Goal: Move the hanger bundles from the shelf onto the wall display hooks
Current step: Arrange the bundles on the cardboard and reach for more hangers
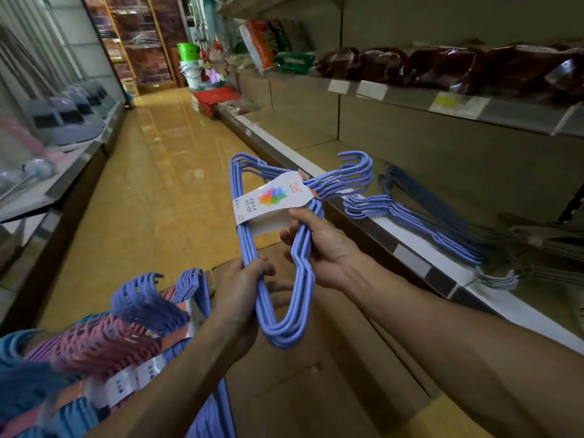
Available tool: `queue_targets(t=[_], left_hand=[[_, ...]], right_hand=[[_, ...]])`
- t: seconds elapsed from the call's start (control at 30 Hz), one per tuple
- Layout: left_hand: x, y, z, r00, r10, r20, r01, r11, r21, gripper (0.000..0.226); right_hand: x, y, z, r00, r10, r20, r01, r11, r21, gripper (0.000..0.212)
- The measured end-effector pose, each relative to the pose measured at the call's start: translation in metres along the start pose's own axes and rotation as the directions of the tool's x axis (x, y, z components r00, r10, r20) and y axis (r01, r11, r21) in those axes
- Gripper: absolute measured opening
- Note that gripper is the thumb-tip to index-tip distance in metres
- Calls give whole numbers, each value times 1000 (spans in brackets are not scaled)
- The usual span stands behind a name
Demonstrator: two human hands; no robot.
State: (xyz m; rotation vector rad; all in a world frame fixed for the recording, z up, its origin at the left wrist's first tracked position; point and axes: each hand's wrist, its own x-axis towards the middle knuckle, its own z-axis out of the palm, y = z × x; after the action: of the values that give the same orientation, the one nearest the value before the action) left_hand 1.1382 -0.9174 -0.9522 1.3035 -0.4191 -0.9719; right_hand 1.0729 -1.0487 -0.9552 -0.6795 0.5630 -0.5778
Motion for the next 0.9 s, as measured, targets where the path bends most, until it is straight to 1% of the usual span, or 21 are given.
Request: queue_targets(t=[0.1,0.17,0.27,0.33,0.37,0.47,0.57,0.67,0.73,0.8,0.9], left_hand=[[7,-1,-10,999,28,-47,-22,992,125,10],[10,-2,-19,998,28,-51,-19,983,183,10],[11,-1,-35,999,24,-23,-15,944,330,26],[10,2,-46,1000,-1,21,-7,934,357,28],[9,4,-52,1000,-2,11,-3,927,375,28],[11,15,-69,993,73,-90,-23,883,468,28],[13,32,-85,976,189,-108,-107,849,518,25],[18,51,-101,944,326,-57,-215,736,642,31],[19,63,-107,928,372,-5,-270,682,679,34],[20,69,-110,926,375,32,-293,664,688,45],[26,69,-112,923,383,43,-306,660,686,67]], right_hand=[[4,0,14,999,-32,14,31,998,60,26],[6,1,23,998,-65,17,64,997,44,30],[9,5,34,990,-136,26,137,989,-54,30],[11,7,37,982,-184,34,187,971,-148,26],[11,9,37,977,-208,43,212,957,-197,25],[11,19,35,956,-282,75,289,884,-367,21],[10,35,28,932,-355,75,337,771,-540,25],[8,58,22,918,-381,110,361,687,-631,23],[8,76,17,919,-372,129,362,668,-651,23],[7,94,9,926,-354,129,342,649,-680,24],[7,119,-3,938,-327,115,300,602,-740,27]])
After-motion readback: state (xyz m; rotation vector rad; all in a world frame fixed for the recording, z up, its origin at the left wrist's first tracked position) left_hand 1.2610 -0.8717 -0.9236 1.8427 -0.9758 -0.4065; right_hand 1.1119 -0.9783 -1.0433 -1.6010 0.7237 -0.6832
